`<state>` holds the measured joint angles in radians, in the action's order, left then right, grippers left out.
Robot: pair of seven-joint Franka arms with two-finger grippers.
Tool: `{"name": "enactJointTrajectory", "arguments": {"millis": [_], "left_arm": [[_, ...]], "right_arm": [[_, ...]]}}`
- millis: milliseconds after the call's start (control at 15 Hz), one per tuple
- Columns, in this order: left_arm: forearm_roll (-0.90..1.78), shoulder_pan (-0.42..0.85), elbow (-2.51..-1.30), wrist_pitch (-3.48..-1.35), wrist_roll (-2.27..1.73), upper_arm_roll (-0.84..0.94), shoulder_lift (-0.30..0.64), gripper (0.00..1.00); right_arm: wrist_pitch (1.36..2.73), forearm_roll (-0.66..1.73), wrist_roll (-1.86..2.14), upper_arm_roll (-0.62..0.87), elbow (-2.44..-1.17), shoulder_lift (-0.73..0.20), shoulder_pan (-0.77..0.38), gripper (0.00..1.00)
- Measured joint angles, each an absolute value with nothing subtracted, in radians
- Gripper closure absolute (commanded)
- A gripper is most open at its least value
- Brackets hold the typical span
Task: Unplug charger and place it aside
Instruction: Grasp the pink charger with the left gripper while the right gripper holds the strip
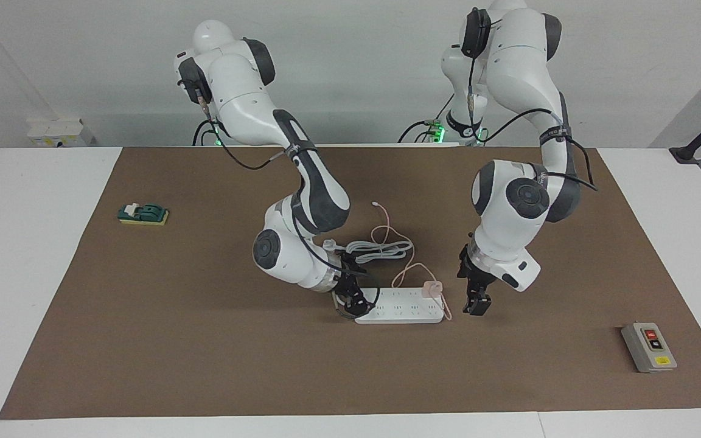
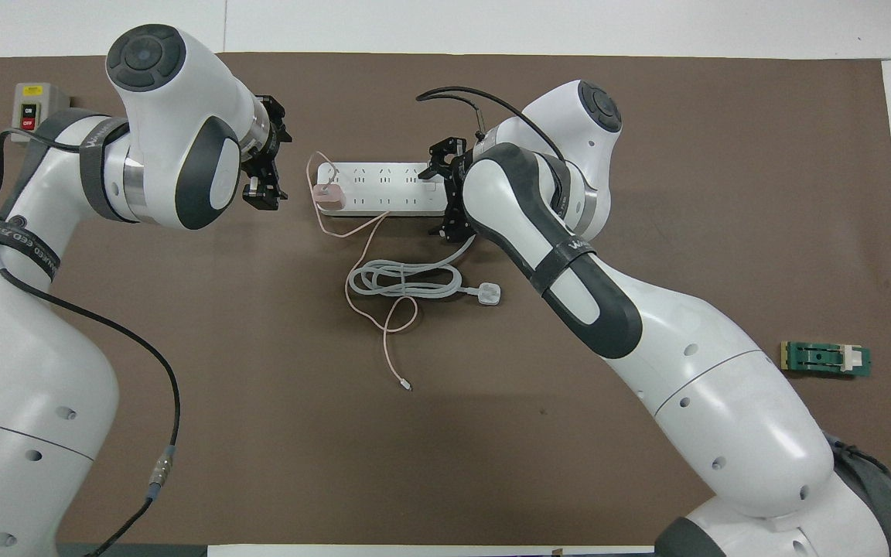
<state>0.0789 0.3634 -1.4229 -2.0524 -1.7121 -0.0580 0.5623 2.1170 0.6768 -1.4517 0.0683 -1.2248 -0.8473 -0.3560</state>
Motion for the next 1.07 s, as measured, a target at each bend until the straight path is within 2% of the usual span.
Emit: {"name": "enactJointTrajectory", "arguments": {"millis": [67, 267, 467, 800, 933, 1067], "left_arm": [[0.08, 0.371, -1.424, -2.064, -1.712, -0.057, 0.565, 0.07], [0.083, 0.403, -1.443, -2.089, -1.712, -0.057, 0.572, 0.15], [0.083, 0.435, -1.497, -2.098, -1.713, -0.058, 0.572, 0.15], [0.083, 0.439, -1.511, -2.093, -1.713, -0.061, 0.568, 0.16], [0.083, 0.439, -1.511, -2.093, -1.713, -0.061, 0.563, 0.19], [0.084, 0.441, -1.51, -2.094, -1.713, -0.06, 0.56, 0.28]], "right_arm": [[2.116, 0.677, -1.452, 0.068, -1.21, -0.856, -0.357, 0.0], [2.116, 0.675, -1.452, 0.066, -1.176, -0.883, -0.357, 0.0], [2.116, 0.672, -1.452, 0.065, -1.152, -0.899, -0.357, 0.0], [2.111, 0.636, -1.452, 0.064, -1.097, -0.932, -0.357, 0.0], [2.111, 0.633, -1.452, 0.061, -1.086, -0.94, -0.357, 0.0], [2.111, 0.632, -1.452, 0.056, -1.083, -0.947, -0.357, 0.0]]}}
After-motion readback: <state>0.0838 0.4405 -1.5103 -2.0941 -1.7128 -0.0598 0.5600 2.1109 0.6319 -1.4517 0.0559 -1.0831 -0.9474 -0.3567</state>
